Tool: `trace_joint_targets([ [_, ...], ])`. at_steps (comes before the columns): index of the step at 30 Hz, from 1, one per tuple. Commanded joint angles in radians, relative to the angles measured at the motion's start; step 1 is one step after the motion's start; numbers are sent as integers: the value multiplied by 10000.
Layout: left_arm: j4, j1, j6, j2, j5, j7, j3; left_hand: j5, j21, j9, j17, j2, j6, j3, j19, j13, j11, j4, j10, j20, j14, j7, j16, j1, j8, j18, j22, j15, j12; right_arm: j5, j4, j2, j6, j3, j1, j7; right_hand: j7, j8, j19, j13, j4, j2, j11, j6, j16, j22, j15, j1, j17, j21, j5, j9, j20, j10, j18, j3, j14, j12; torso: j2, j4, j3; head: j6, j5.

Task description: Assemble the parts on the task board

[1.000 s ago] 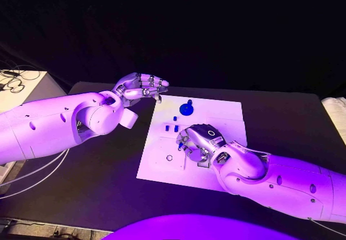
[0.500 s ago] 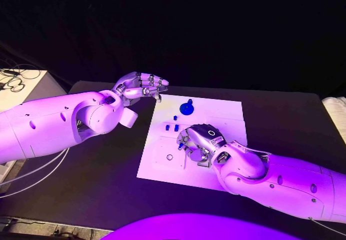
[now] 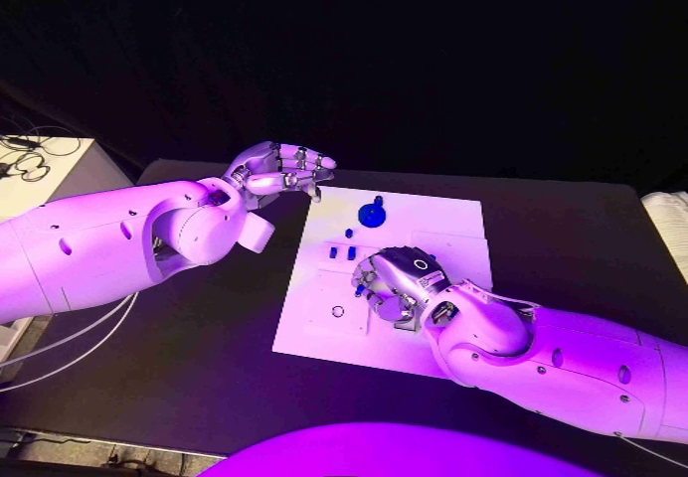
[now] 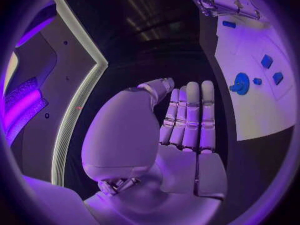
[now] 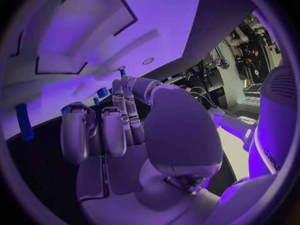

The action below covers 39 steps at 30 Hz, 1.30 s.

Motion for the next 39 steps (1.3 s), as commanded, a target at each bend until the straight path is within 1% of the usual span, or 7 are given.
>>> trace_joint_targets([
  [1,8,5,74,15,40,54,9,5,-43,7,-10,-11,-64,-25,74,-11,-5,-36,-50,-19,-24,-14,-41,89,67,57,-17,-2,28,-77,12,-9,153,-4,-9,10,-15,36,433,1,-8,102,-78,55,38,1535,-66,16,10,-54,32,16,-70,166,82,46,459,30,-7,-5,0,-13,1],
  [6,5,5,77,13,39,49,9,5,-43,7,-10,-11,-64,-25,74,-11,-5,-36,-50,-19,-24,-14,-41,89,67,57,-17,-2,28,-77,15,-29,175,-7,-9,-4,-15,36,433,1,-8,102,-78,55,38,1535,-66,16,10,-54,32,16,-70,166,82,46,459,30,-2,-5,-3,-13,-4],
  [10,4,5,85,10,39,44,9,5,-43,7,-10,-11,-64,-25,74,-11,-5,-36,-50,-19,-24,-14,-41,89,67,57,-17,-2,28,-79,15,-46,210,-9,-9,-18,-15,36,433,1,-8,102,-78,55,38,1535,-66,16,10,-54,32,16,-70,166,82,46,459,30,-4,1,1,-24,-9],
  [17,11,5,84,3,38,37,9,5,-43,7,-10,-11,-64,-25,74,-11,-5,-36,-50,-19,-24,-14,-41,89,67,57,-17,-2,28,-98,-13,-19,322,-11,-9,-72,-14,36,435,-7,-24,109,-78,53,39,1539,-64,-9,7,-50,30,27,-69,170,81,51,459,28,1,-14,0,-30,-19],
  [25,18,5,90,4,37,29,9,8,-76,4,-29,9,-60,-61,97,-43,-4,-47,-55,-22,-1,-15,-97,104,80,56,-36,-2,25,-112,-58,52,436,-24,-10,-98,-14,36,435,-7,-24,109,-78,53,39,1539,-64,-9,7,-50,30,27,-69,170,81,51,459,28,6,14,-3,-49,-32],
  [32,22,6,90,-9,36,16,9,8,-76,4,-29,9,-60,-61,97,-43,-4,-47,-55,-22,-1,-15,-97,104,80,56,-36,-2,25,-124,-93,75,565,-40,-13,-155,-14,36,435,-7,-24,109,-78,53,39,1539,-64,-9,7,-50,30,27,-69,170,81,51,459,28,-1,-2,-9,-86,-23],
  [39,33,6,103,-14,36,1,9,8,-76,4,-29,9,-60,-61,97,-43,-4,-47,-55,-22,-1,-15,-97,104,80,56,-36,-2,25,-270,-120,121,823,-50,-13,-360,-12,33,428,-16,-41,115,-76,46,26,1526,-62,-34,-18,-79,29,38,-68,166,87,57,454,24,-2,-9,-7,-87,-26],
])
